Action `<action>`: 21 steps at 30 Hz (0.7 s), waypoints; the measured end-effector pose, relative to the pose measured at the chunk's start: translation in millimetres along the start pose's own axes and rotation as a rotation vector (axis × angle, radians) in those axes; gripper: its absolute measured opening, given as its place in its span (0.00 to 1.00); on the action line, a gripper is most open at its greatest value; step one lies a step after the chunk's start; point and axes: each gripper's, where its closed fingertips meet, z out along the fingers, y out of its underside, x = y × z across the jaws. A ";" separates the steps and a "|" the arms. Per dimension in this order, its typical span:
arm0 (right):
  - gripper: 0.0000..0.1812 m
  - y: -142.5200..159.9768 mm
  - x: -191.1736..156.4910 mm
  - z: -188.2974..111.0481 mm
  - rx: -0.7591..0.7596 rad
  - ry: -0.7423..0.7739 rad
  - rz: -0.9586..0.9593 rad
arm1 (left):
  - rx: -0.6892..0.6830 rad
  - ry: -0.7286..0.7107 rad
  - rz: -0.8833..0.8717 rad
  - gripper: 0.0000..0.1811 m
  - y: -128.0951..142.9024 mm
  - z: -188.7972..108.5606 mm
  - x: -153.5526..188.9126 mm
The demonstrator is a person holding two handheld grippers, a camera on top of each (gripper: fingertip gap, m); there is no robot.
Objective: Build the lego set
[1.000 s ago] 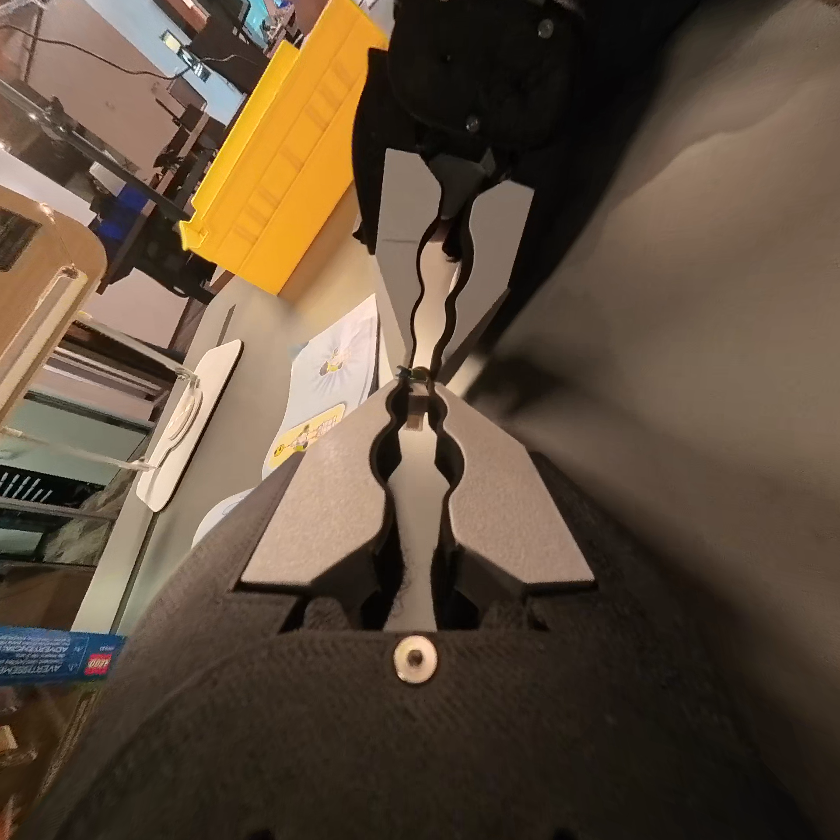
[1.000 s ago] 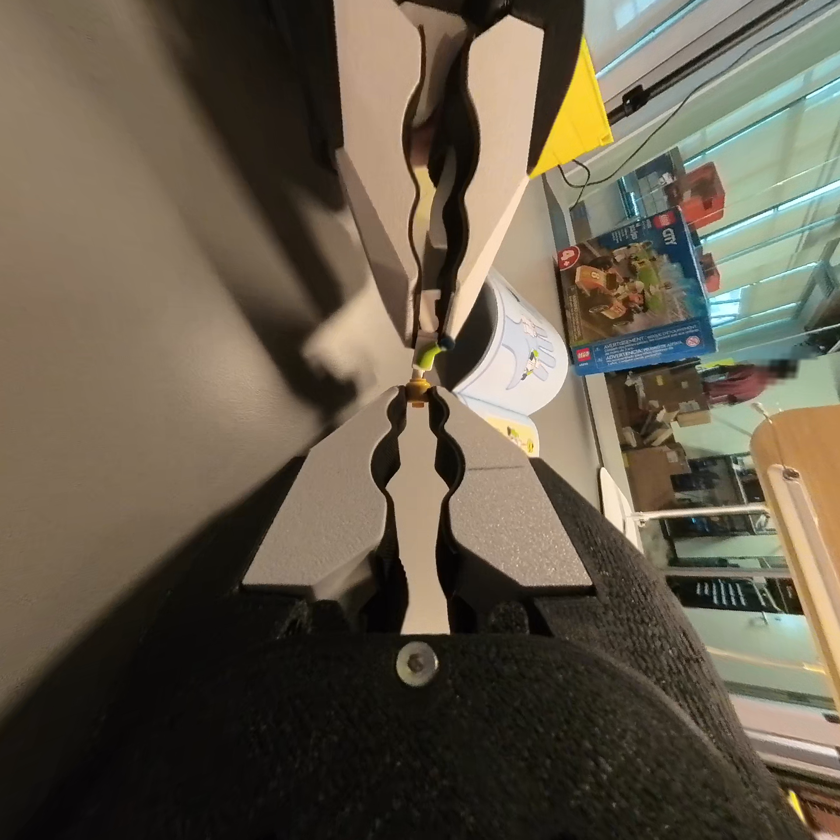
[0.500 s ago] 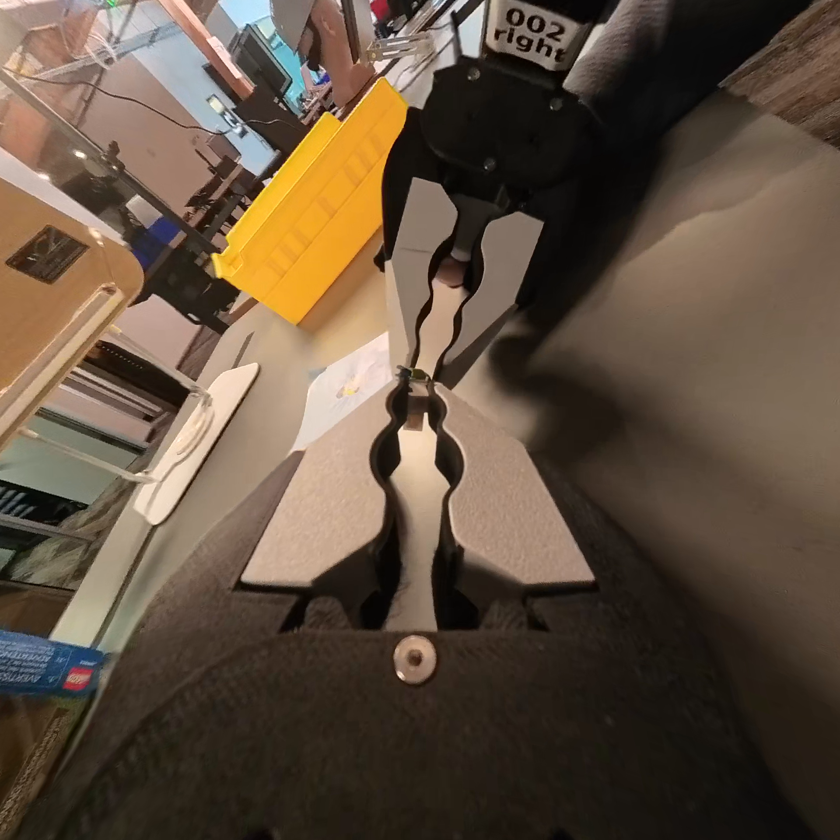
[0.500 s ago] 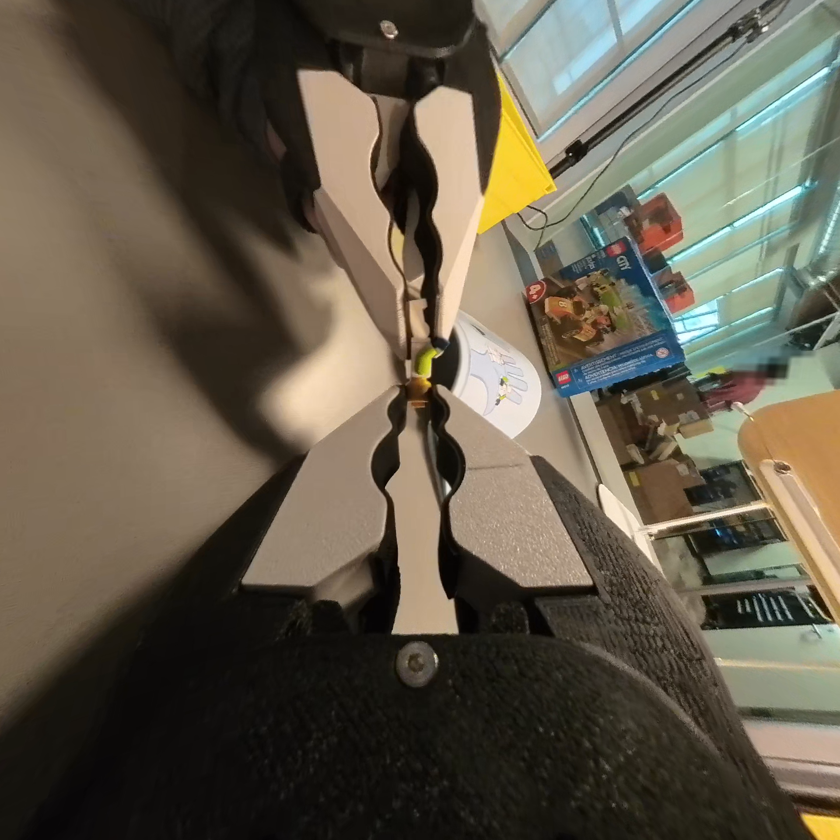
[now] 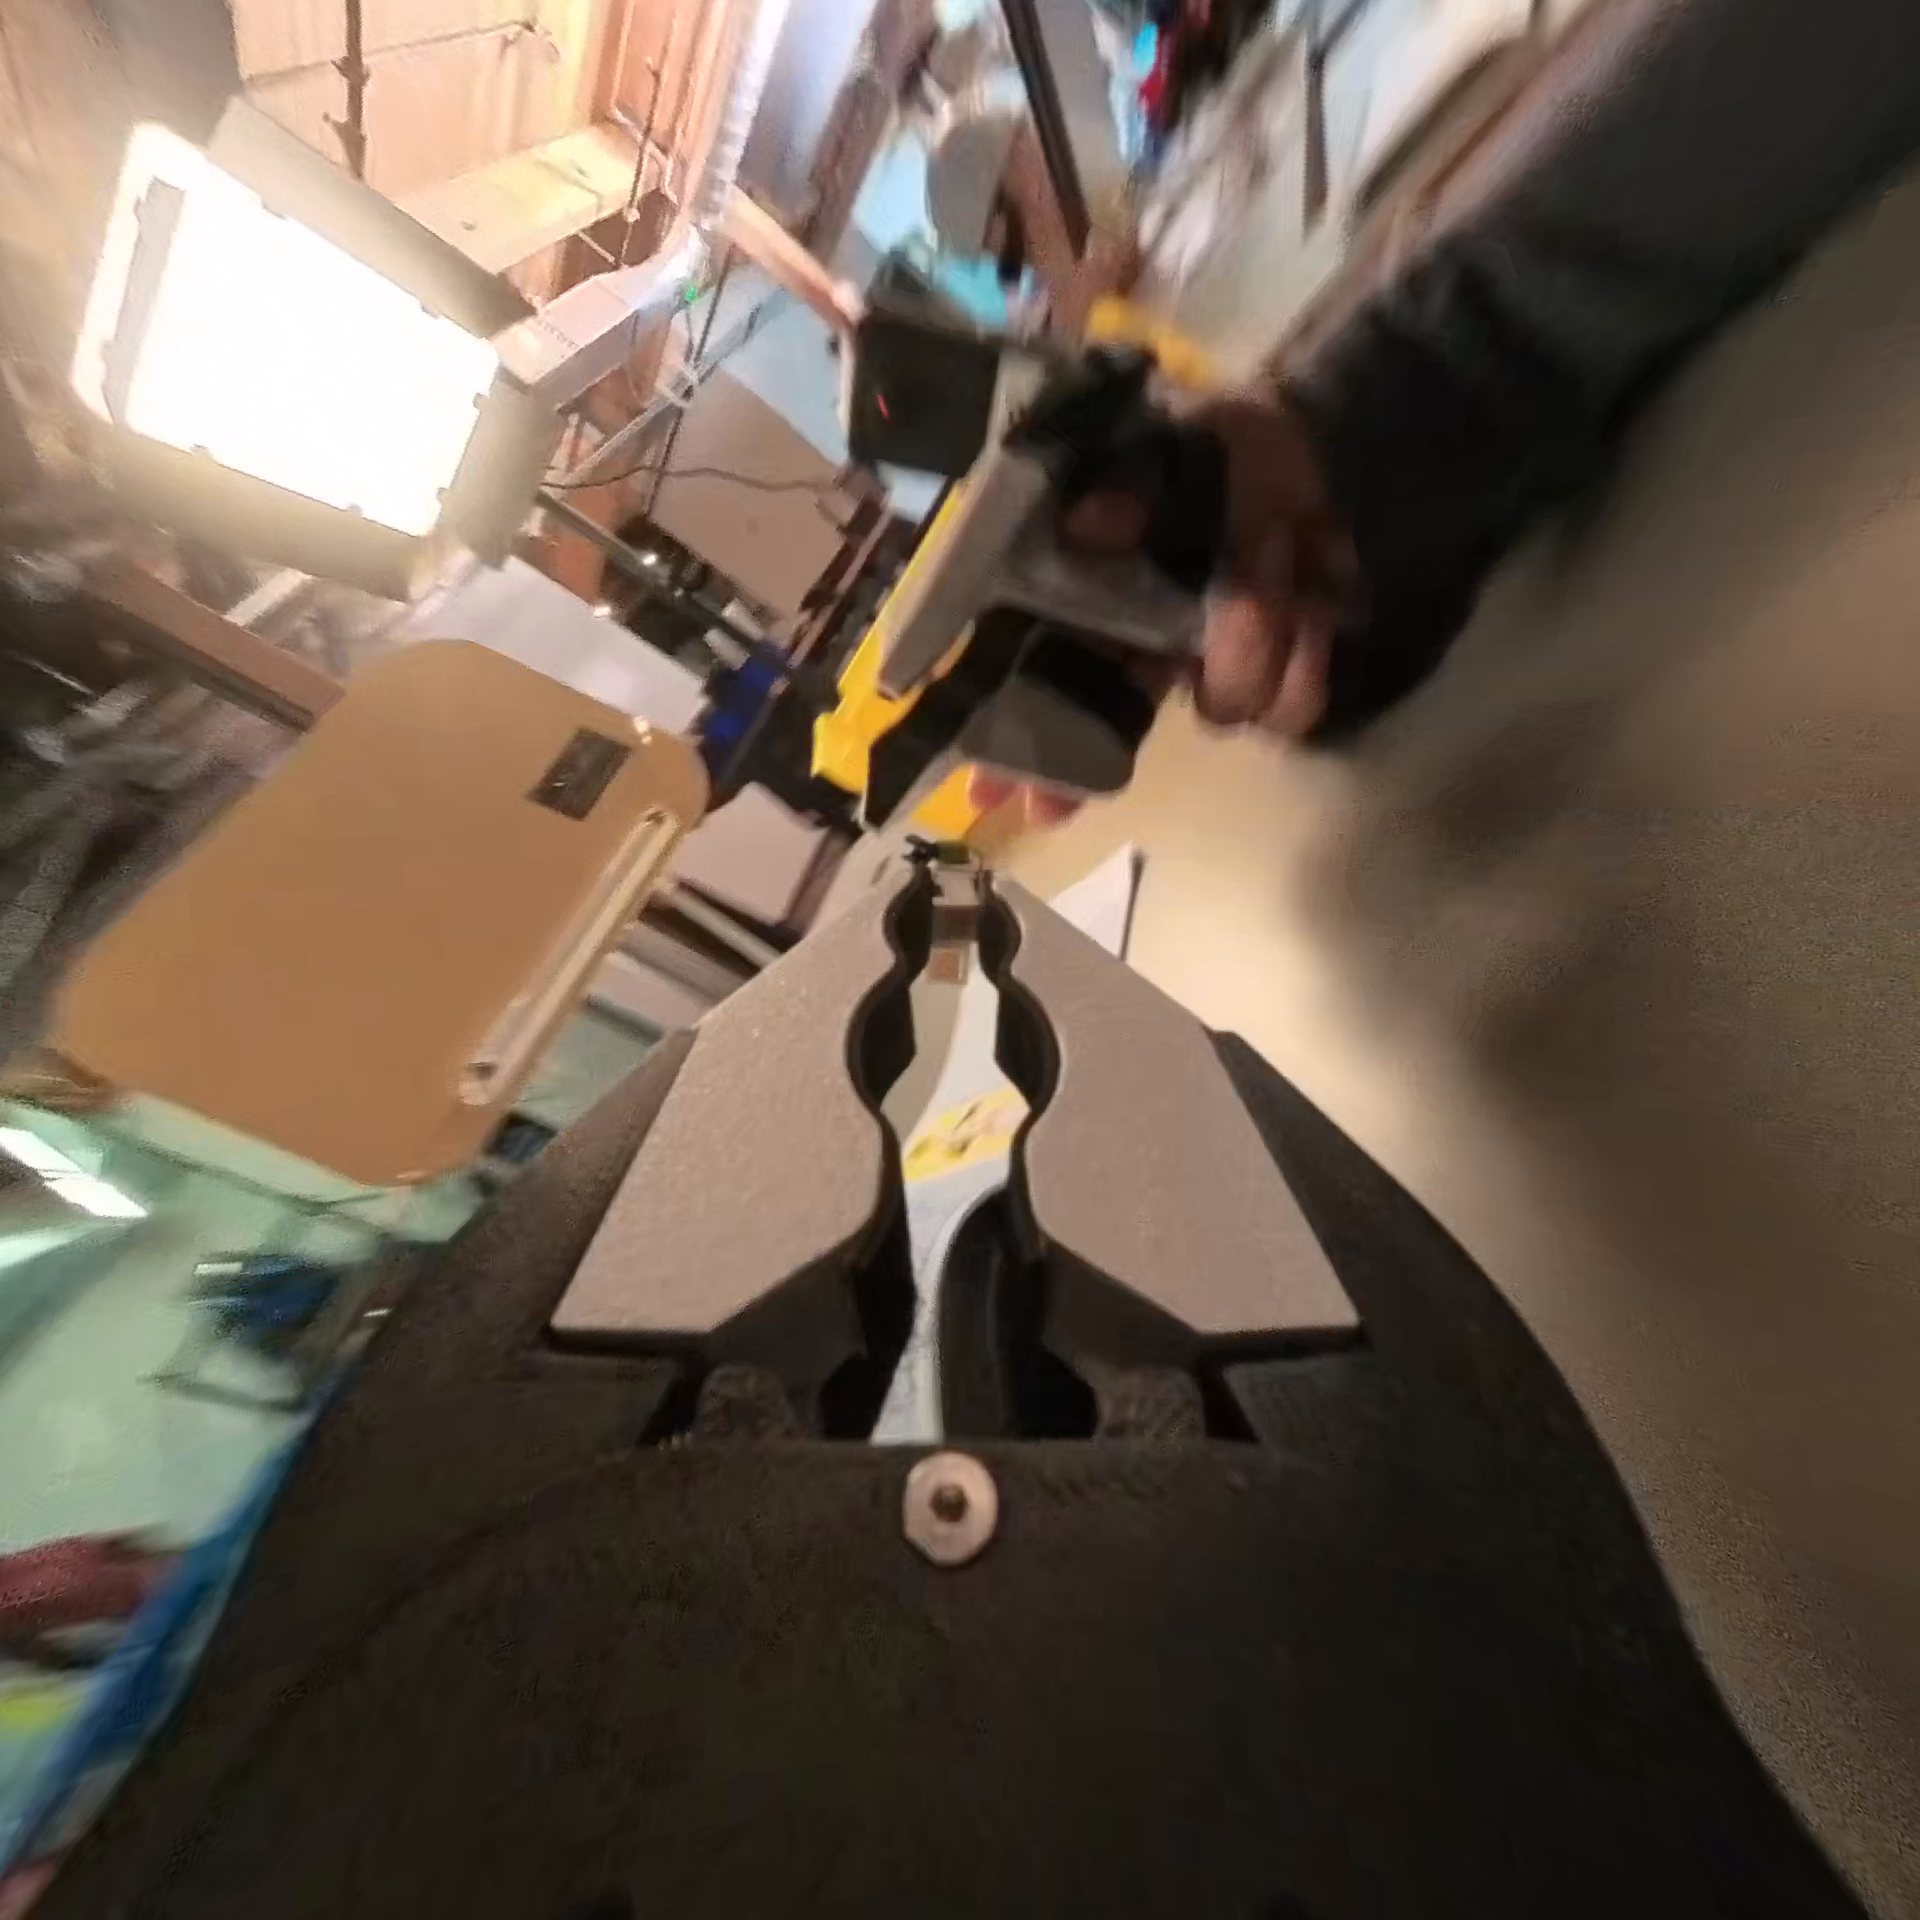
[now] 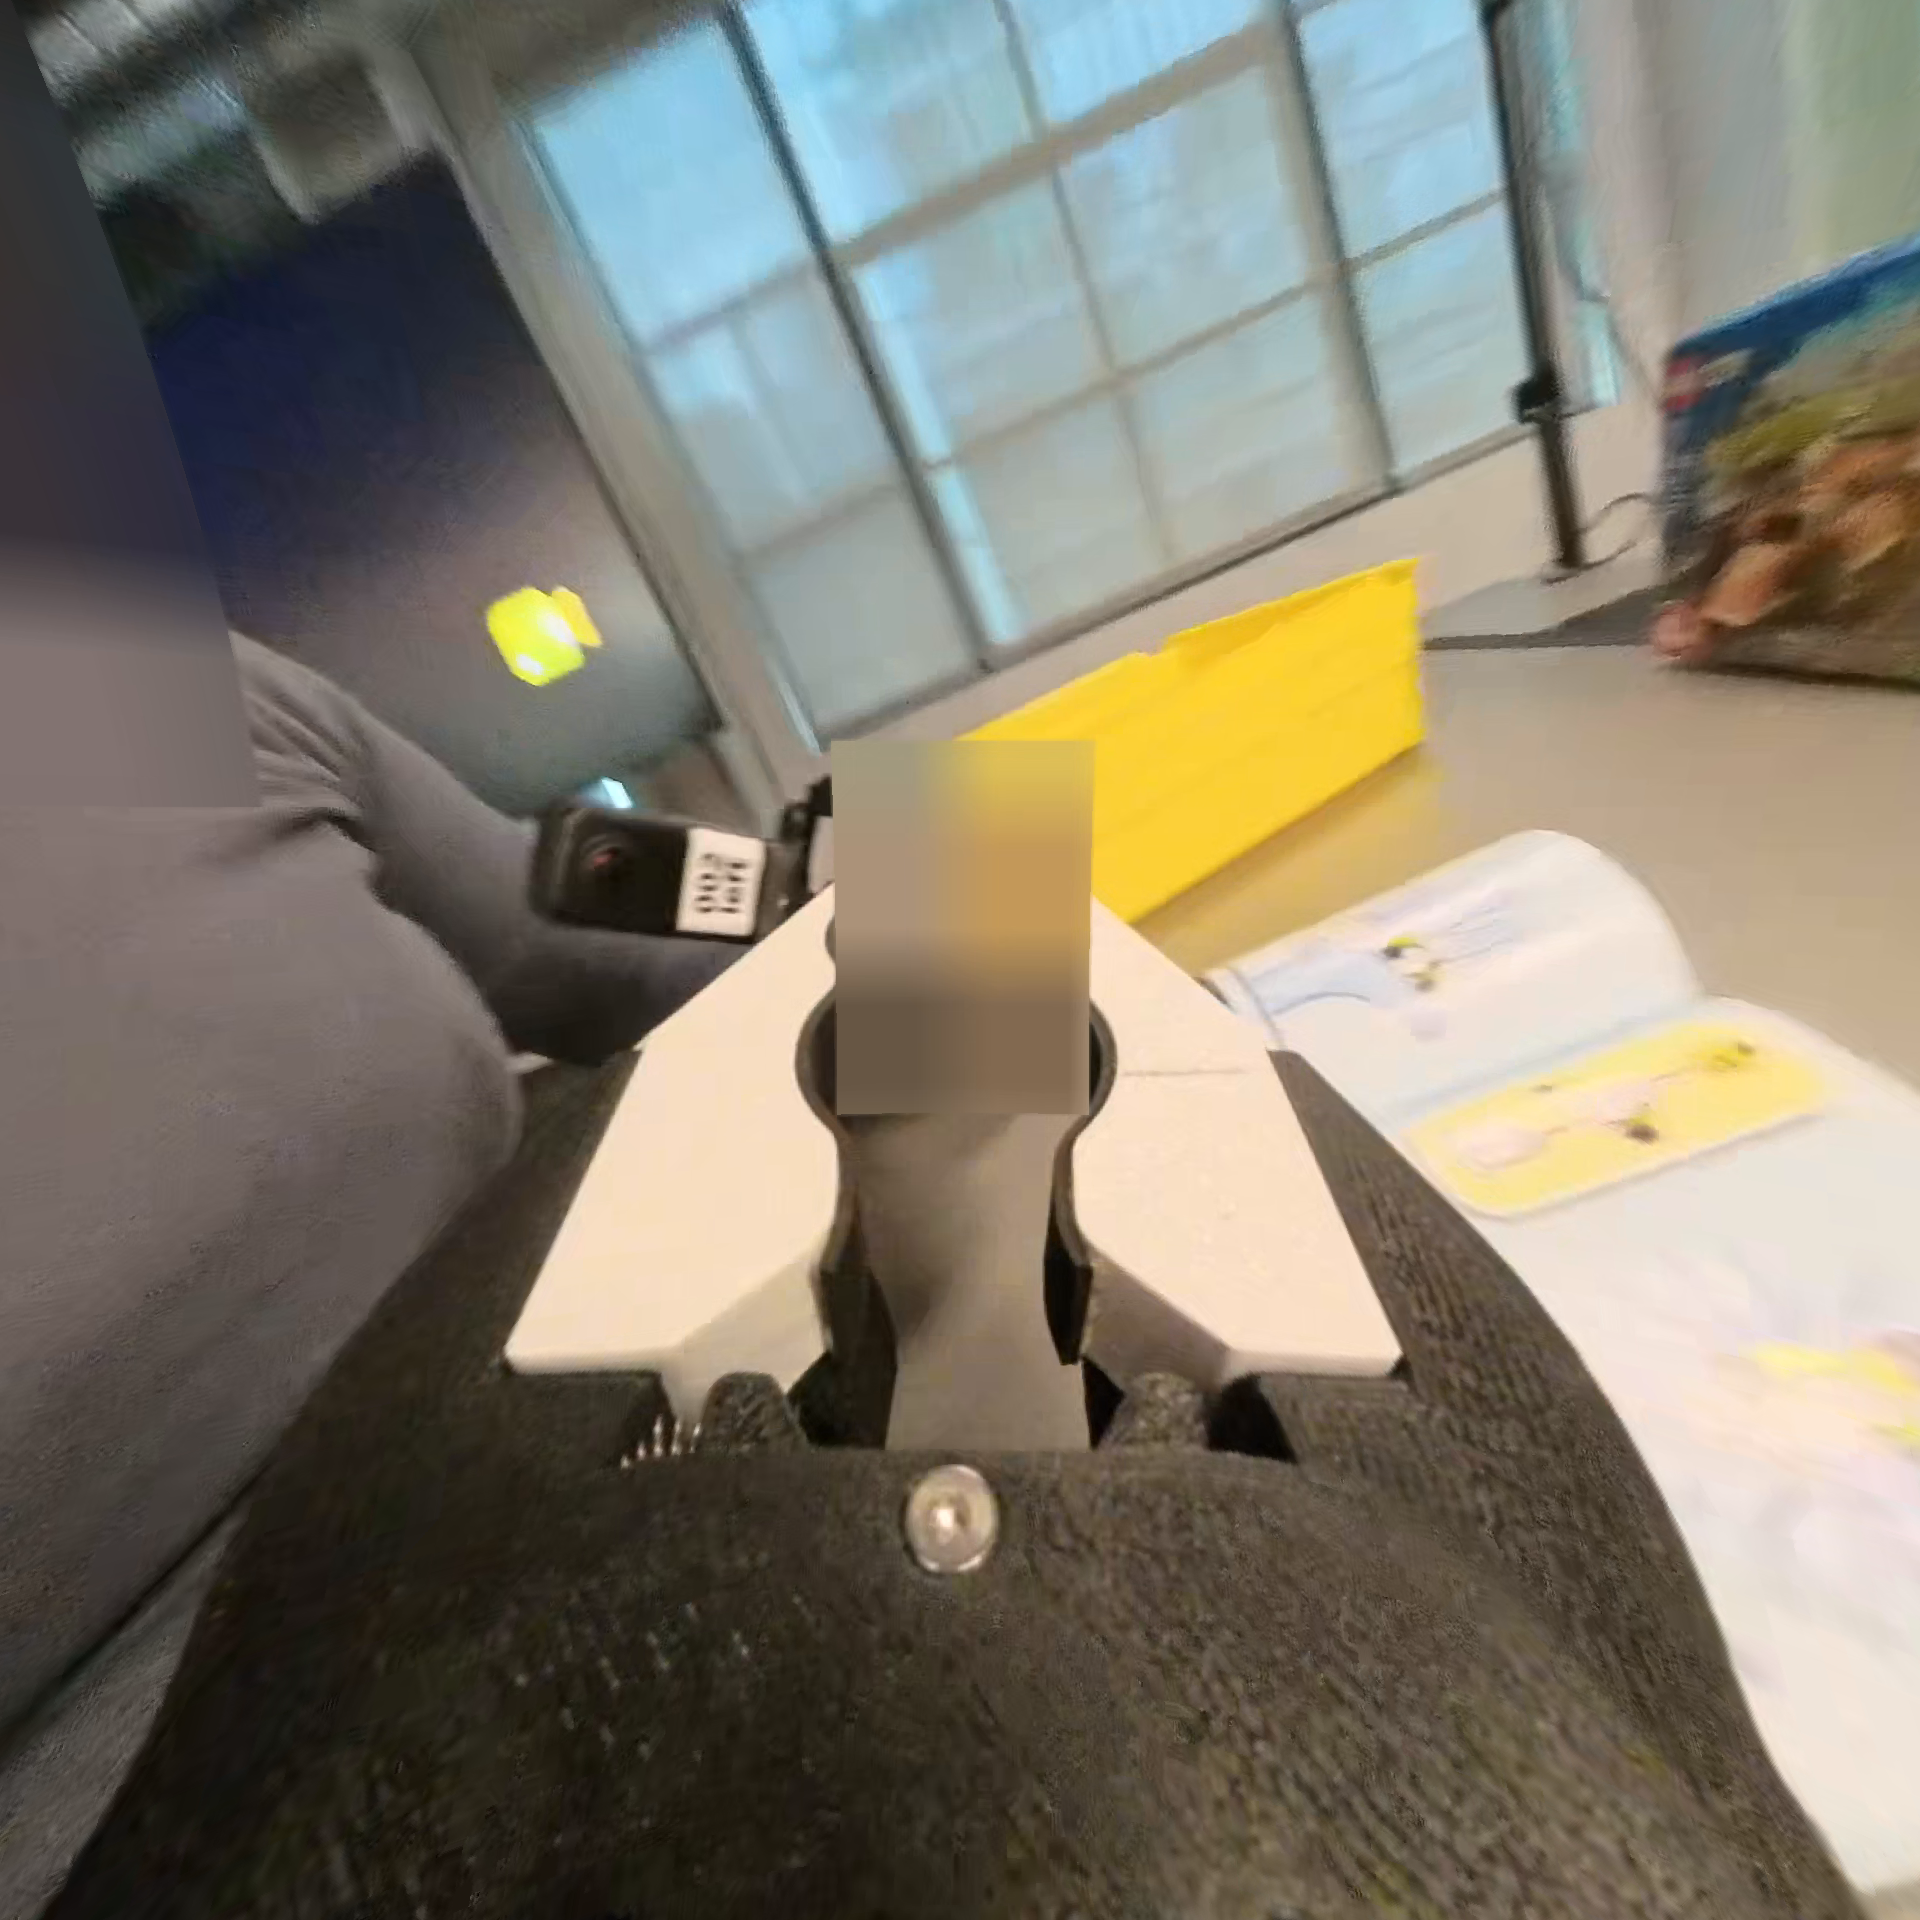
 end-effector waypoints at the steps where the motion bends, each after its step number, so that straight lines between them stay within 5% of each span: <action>1: 0.16 -2.3 -4.6 -1.1 0.015 -0.040 0.018 | 0.050 0.007 -0.098 0.03 -9.3 0.6 -3.4; 9: 0.05 3.6 -15.4 1.5 -0.013 -0.113 0.072 | 0.131 -0.009 -0.194 0.03 -24.6 5.0 -8.8; 16: 0.07 11.7 -18.1 3.9 -0.065 -0.121 0.072 | 0.130 0.013 -0.204 0.03 -25.7 7.7 -5.2; 21: 0.05 14.7 -13.2 3.6 -0.089 -0.110 0.149 | 0.058 -0.005 -0.011 0.03 -18.9 8.0 -2.4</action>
